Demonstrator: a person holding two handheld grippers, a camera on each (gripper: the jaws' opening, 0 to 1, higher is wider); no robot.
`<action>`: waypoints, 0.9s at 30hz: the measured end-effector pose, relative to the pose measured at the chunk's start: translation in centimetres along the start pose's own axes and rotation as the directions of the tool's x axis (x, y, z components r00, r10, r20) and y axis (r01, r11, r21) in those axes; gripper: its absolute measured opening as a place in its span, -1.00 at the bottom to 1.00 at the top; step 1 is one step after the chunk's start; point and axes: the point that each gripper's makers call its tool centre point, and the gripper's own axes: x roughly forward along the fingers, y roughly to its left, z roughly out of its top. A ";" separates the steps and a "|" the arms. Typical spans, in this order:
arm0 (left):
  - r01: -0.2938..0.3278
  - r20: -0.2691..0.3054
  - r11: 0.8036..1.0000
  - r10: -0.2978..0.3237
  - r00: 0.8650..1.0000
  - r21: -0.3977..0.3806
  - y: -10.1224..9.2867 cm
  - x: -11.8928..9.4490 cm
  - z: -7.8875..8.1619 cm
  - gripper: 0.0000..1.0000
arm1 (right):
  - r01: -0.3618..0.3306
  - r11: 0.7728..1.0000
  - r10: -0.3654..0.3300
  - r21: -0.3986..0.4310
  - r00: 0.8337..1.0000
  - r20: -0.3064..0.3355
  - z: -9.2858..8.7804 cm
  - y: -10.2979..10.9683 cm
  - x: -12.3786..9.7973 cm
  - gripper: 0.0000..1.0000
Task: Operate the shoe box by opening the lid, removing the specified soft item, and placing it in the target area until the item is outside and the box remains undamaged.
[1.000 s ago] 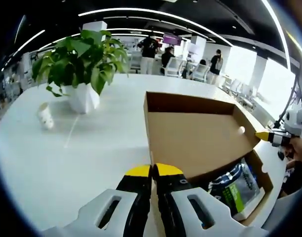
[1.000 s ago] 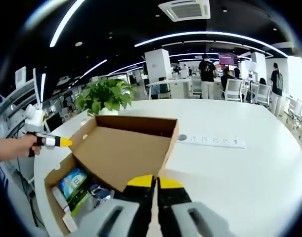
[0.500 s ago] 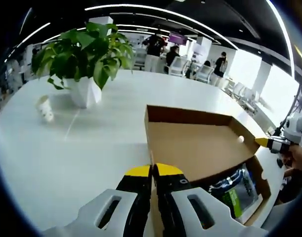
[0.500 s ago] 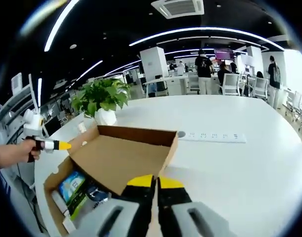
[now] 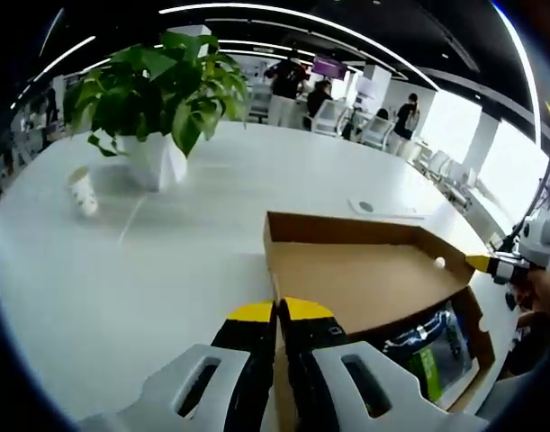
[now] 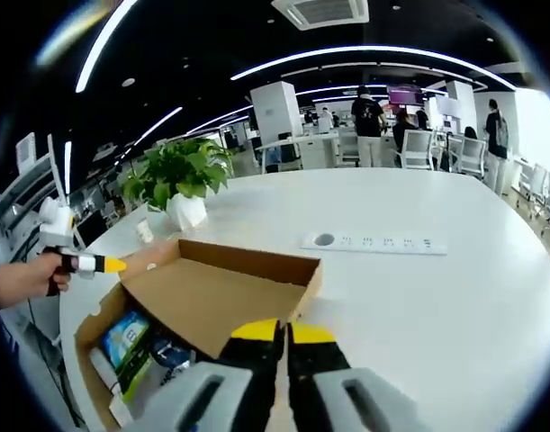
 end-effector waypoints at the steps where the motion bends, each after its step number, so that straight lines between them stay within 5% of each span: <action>1: 0.000 -0.001 1.000 0.000 1.000 -0.001 0.0 0.0 0.0 -1.00 | 0.001 1.000 -0.001 0.000 1.000 -0.001 0.0 0.0 0.0 -1.00; 27: -0.026 -0.019 0.999 0.025 0.999 -0.039 0.1 -0.7 -0.6 -0.99 | -0.012 0.999 0.012 -0.036 1.000 -0.020 0.0 0.4 0.7 -1.00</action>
